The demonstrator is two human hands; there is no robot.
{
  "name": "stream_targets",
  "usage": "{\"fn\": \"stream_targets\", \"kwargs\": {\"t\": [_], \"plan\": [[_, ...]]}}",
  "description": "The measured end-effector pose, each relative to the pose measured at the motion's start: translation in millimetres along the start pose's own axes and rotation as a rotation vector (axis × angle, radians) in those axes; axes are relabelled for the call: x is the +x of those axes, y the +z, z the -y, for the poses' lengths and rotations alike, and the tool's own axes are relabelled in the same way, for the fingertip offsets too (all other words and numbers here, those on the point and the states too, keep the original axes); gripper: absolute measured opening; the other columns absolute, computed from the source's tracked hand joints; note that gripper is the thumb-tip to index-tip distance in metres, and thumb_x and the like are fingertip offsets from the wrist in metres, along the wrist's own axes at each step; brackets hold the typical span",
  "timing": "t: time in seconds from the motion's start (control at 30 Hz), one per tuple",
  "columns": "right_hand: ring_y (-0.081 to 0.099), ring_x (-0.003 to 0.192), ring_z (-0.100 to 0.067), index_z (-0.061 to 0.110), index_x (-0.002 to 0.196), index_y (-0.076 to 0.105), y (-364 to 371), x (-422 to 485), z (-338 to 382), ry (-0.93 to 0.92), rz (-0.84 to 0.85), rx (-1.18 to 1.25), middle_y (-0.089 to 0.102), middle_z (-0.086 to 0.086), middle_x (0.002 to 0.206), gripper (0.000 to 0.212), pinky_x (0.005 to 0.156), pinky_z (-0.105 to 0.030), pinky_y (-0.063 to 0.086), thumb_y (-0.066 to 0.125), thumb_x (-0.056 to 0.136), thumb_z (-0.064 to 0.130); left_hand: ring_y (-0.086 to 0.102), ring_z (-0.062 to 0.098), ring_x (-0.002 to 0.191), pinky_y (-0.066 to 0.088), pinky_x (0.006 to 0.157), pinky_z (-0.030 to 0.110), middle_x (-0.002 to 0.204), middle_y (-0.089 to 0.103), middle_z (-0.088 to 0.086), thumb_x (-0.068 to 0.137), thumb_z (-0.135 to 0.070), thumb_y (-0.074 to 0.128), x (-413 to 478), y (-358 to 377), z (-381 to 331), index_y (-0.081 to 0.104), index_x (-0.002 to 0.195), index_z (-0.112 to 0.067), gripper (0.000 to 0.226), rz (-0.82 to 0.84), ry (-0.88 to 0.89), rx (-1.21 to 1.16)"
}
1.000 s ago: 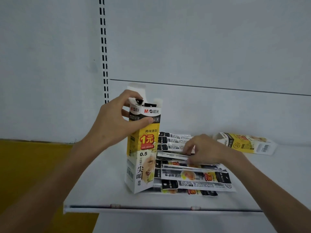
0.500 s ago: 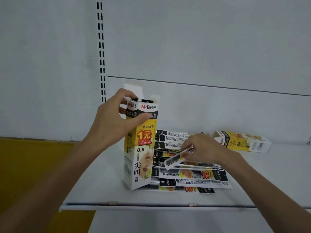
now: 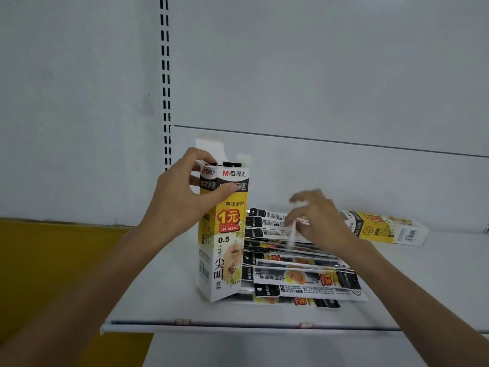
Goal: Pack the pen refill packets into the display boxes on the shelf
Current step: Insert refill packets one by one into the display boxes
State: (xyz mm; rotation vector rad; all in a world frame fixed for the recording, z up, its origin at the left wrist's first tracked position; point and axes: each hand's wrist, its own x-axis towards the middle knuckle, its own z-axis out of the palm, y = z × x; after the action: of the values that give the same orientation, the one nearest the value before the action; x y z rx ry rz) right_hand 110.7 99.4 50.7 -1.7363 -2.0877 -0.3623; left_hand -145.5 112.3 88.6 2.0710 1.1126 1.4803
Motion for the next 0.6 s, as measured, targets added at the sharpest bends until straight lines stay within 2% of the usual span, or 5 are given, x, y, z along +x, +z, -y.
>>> {"fn": "stream_targets", "kwargs": {"t": [0.1, 0.27, 0.4, 0.53, 0.6], "plan": [[0.043, 0.107, -0.021, 0.026, 0.078, 0.077, -11, 6, -1, -0.03, -0.189, 0.068, 0.051, -0.006, 0.125, 0.028, 0.085, -0.029, 0.029, 0.068, 0.077, 0.0, 0.052, -0.003, 0.08, 0.04, 0.057, 0.015, 0.089, 0.047, -0.026, 0.065, -0.047, 0.068, -2, -1, 1, 0.042, 0.094, -0.036, 0.04, -0.002, -0.004, -0.003], [0.057, 0.063, -0.025, 0.015, 0.092, 0.074, -20, 11, 2, 0.094, 0.171, 0.265, 0.068, -0.012, 0.111, 0.033, 0.062, -0.026, 0.045, 0.046, 0.09, -0.001, 0.052, -0.002, 0.08, 0.041, 0.058, 0.015, 0.092, 0.049, -0.02, 0.064, -0.049, 0.067, -2, 0, -1, 0.043, 0.096, -0.034, 0.043, -0.001, 0.006, -0.009], [0.057, 0.1, -0.018, 0.016, 0.101, 0.068, -14, 5, 5, 0.161, 0.249, 0.194, 0.063, 0.0, 0.116, 0.021, 0.09, -0.036, 0.046, 0.057, 0.087, 0.027, 0.053, -0.002, 0.081, 0.043, 0.059, 0.016, 0.096, 0.052, -0.014, 0.067, -0.043, 0.071, -1, -3, -2, 0.043, 0.101, -0.037, 0.044, 0.022, 0.017, 0.004], [0.051, 0.092, -0.017, 0.021, 0.112, 0.048, 0, 6, 7, 0.062, 0.312, -0.037, 0.06, -0.001, 0.114, 0.027, 0.073, -0.029, 0.038, 0.06, 0.087, 0.022, 0.052, -0.001, 0.077, 0.042, 0.057, 0.015, 0.092, 0.048, -0.016, 0.054, -0.056, 0.063, 3, -11, -10, 0.033, 0.109, -0.046, 0.064, 0.08, -0.01, 0.044], [0.056, 0.102, -0.023, 0.027, 0.13, 0.034, 9, 8, 5, 0.075, 0.335, 0.043, 0.06, -0.004, 0.12, 0.054, 0.082, -0.035, 0.046, 0.061, 0.085, 0.013, 0.053, 0.0, 0.077, 0.041, 0.057, 0.014, 0.089, 0.046, -0.021, 0.051, -0.055, 0.064, 3, -14, -13, 0.031, 0.11, -0.048, 0.068, 0.114, -0.014, 0.046]]}}
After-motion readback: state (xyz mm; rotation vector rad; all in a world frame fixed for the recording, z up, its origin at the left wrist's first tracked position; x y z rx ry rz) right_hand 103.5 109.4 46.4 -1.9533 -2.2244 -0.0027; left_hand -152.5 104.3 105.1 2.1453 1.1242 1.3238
